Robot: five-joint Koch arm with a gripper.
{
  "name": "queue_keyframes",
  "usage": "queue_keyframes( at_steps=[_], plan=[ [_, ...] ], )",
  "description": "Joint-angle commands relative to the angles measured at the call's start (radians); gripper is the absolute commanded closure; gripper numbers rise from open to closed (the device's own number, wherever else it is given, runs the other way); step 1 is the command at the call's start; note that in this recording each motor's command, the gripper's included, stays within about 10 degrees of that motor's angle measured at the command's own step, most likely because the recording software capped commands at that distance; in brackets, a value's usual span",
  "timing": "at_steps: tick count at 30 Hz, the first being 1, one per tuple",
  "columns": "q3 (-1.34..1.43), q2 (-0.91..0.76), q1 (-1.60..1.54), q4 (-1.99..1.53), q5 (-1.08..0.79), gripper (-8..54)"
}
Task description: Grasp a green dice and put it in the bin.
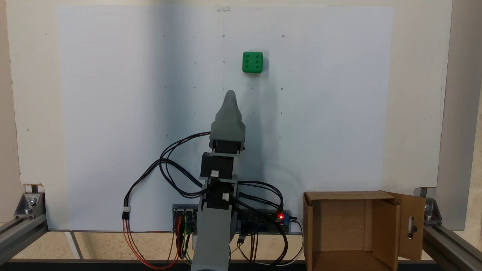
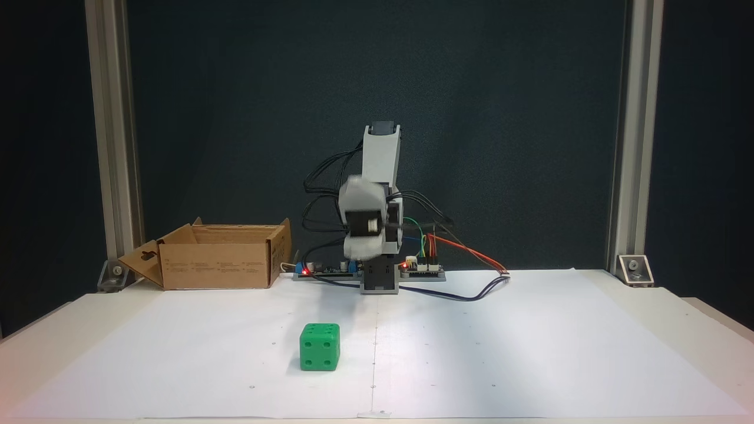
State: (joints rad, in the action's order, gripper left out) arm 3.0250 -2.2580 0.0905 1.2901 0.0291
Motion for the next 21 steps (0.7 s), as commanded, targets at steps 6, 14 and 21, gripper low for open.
queue_keyframes(
  at_steps=[6, 14, 21],
  plan=[
    [-0.318, -0.11, 0.077, -0.495, 0.015, 1.4],
    [-0.65, -0.107, 0.043, -1.034, 0.015, 2.5],
    [-0.818, -0.029, 0.023, -1.494, 0.015, 2.6]
  ],
)
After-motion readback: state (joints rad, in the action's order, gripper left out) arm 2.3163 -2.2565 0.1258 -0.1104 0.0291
